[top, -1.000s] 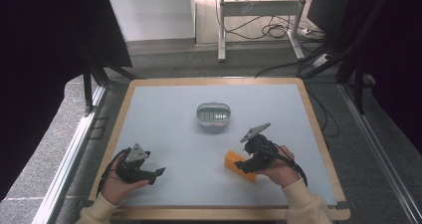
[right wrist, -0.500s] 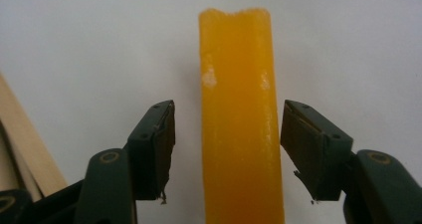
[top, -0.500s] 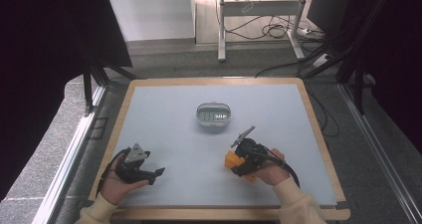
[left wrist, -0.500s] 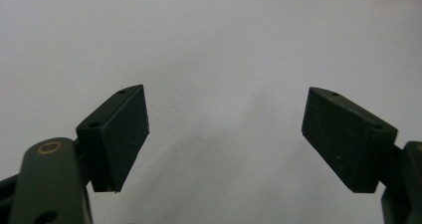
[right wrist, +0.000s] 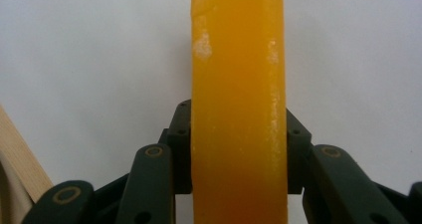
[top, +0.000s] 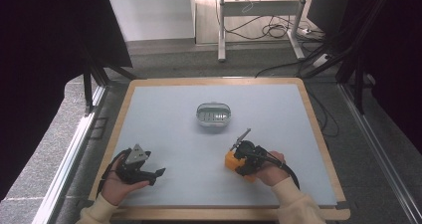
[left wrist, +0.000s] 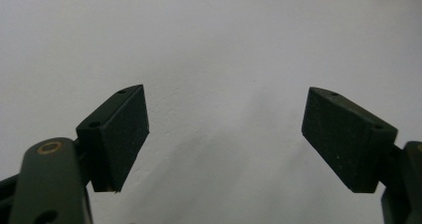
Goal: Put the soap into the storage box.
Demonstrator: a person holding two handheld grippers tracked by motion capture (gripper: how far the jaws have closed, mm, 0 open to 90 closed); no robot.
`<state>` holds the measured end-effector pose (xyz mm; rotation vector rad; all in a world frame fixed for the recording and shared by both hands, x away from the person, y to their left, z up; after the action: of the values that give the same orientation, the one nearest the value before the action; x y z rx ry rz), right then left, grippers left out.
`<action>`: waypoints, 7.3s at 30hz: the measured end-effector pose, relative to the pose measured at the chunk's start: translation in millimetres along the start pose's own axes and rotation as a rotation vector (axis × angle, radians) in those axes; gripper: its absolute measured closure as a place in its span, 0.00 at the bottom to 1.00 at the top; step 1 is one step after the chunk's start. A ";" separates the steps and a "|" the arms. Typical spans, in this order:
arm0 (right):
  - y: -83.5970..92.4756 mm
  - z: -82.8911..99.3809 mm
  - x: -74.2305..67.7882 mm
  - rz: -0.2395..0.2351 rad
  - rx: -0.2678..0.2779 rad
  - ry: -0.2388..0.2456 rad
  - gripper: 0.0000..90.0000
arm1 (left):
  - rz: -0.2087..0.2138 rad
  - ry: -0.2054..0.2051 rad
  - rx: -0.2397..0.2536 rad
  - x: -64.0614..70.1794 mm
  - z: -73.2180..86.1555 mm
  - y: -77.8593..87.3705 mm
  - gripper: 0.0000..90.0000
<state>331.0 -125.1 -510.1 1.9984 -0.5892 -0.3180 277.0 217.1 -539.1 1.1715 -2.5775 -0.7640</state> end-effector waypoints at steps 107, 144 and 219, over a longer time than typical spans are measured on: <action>61.2 -45.8 34.3 0.023 0.234 0.115 0.69 | 0.012 -0.016 -0.011 -0.1 1.9 -2.8 0.21; 54.5 -83.5 54.9 0.006 0.263 0.144 0.69 | 0.017 -0.021 -0.015 0.0 2.1 -3.1 0.21; 18.1 -140.3 95.2 -0.071 0.219 0.210 0.69 | 0.022 -0.029 -0.012 -0.4 2.2 -2.5 0.21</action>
<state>470.8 -77.3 -425.0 2.2328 -0.4349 -0.0863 278.0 216.9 -542.2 1.1354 -2.6011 -0.7972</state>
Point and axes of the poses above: each handheld gripper's, and its own axes: y roughly backward along the jaws, z roughly out of its underside, x roughly to its right, the point moved 3 cm from there along -y, roughly forward along the jaws, and after that the axes turned 11 degrees about x, right-handed, at the moved point
